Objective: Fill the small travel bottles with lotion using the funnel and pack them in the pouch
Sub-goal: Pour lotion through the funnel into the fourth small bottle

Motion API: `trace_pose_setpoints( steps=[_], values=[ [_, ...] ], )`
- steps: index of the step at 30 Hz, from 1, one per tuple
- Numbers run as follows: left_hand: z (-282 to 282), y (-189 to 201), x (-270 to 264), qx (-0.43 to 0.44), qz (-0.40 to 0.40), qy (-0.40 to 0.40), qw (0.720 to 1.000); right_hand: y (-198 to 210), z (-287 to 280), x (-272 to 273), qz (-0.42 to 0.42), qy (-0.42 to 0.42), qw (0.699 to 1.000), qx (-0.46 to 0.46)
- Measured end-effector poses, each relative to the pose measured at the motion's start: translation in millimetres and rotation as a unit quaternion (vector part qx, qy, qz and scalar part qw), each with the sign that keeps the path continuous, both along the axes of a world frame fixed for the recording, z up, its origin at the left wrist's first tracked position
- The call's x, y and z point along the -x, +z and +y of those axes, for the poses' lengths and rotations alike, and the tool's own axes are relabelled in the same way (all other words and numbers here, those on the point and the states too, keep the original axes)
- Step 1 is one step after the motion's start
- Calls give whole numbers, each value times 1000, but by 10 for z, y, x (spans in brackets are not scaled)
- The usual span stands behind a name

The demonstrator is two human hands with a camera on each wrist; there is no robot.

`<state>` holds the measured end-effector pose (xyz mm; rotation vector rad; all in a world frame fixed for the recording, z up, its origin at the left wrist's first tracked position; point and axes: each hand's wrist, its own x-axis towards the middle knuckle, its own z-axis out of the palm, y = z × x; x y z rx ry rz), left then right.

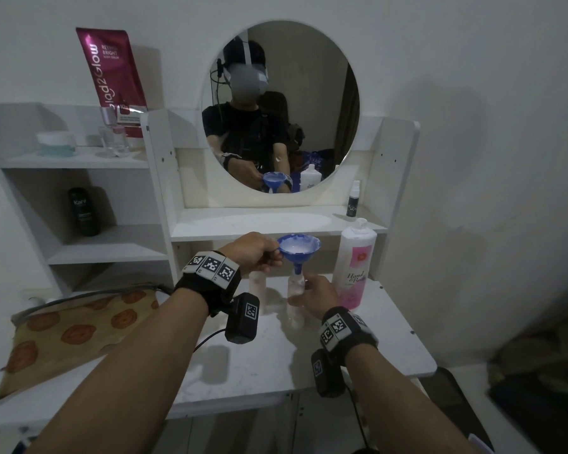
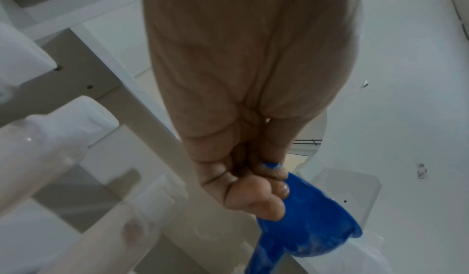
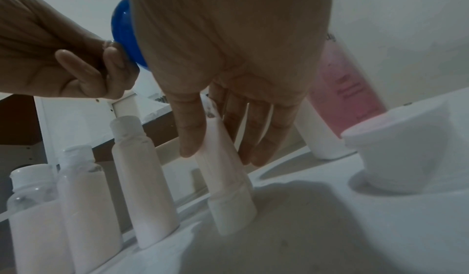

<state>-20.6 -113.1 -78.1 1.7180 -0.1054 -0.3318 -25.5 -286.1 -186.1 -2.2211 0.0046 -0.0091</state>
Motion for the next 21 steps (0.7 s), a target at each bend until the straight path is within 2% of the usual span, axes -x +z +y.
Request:
trace_pose_setpoints(
  steps=[21],
  values=[
    [-5, -7, -23, -21, 0, 9, 1000, 7, -24, 14, 5, 11, 1000, -9]
  ],
)
